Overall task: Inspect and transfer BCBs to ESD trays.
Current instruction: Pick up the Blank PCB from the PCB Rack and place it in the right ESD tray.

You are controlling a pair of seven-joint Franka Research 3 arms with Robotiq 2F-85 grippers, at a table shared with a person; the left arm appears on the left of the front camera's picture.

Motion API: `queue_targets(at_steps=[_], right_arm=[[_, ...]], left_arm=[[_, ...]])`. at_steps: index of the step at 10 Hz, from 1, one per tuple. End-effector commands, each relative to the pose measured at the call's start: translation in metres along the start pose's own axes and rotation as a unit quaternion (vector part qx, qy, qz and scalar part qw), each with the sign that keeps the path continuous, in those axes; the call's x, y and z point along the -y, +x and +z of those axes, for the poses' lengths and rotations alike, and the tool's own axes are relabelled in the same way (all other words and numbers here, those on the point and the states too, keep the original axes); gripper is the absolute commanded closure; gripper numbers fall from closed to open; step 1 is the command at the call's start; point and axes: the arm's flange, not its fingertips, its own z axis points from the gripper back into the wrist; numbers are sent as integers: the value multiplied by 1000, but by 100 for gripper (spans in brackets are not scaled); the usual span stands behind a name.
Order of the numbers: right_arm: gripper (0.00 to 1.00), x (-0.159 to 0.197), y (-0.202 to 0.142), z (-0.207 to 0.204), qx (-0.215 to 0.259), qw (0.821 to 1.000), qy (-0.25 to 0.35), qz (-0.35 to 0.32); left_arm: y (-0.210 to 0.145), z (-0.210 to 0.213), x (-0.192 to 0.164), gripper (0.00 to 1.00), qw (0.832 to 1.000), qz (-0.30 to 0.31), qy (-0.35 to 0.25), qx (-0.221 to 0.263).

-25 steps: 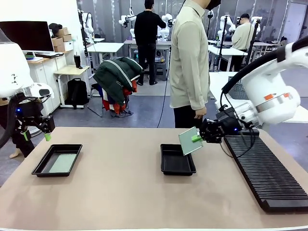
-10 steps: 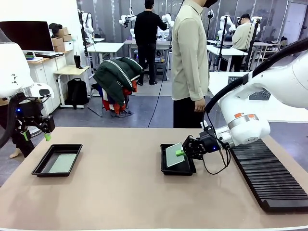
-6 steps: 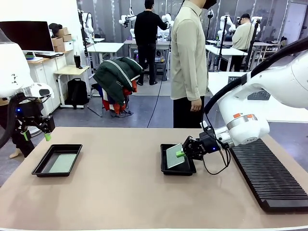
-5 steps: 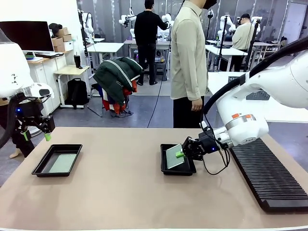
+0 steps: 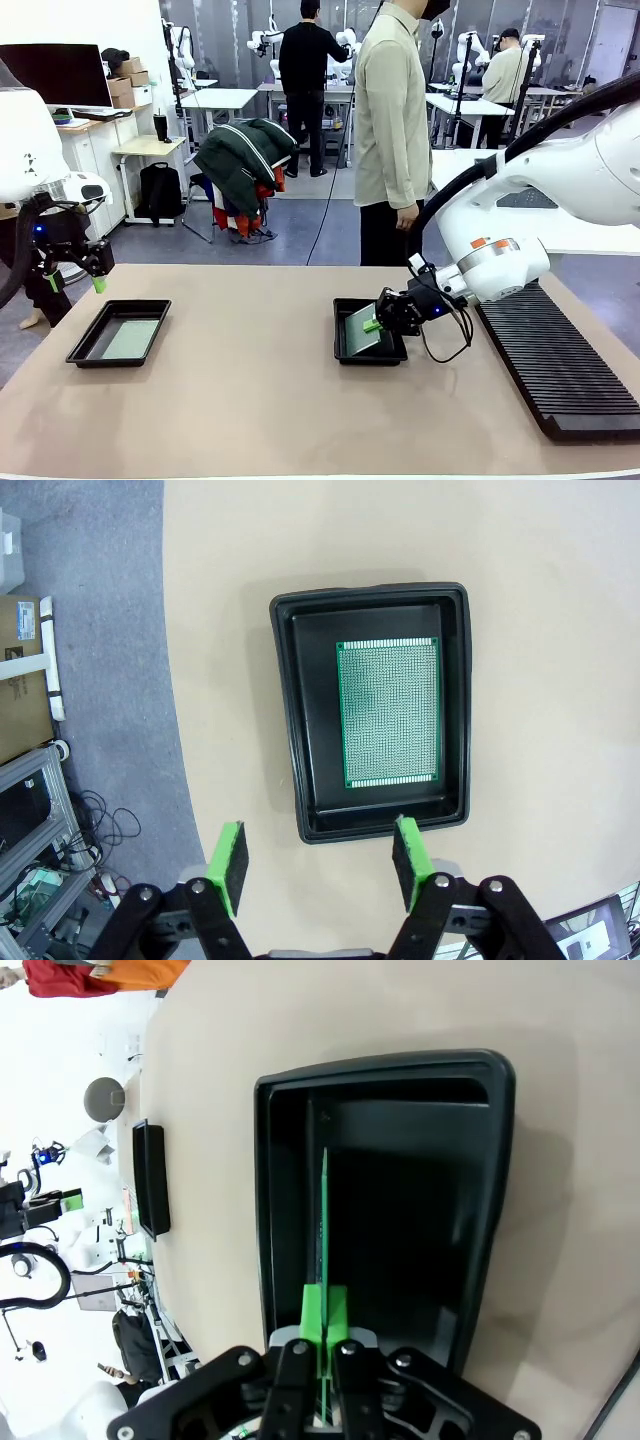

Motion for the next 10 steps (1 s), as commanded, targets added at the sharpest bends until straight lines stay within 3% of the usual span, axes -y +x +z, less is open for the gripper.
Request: queue_targets(at_steps=[1, 9, 10], right_arm=[[98, 3, 0, 0, 0, 1000, 8, 3], [98, -3, 1, 2, 0, 1000, -11, -7], [89, -6, 1, 3, 5, 1000, -19, -12]], left_arm=[[-1, -1, -1, 22, 1000, -3, -1, 2], [-1, -1, -1, 22, 1000, -3, -1, 2], [-1, -1, -1, 22, 1000, -3, -1, 2]])
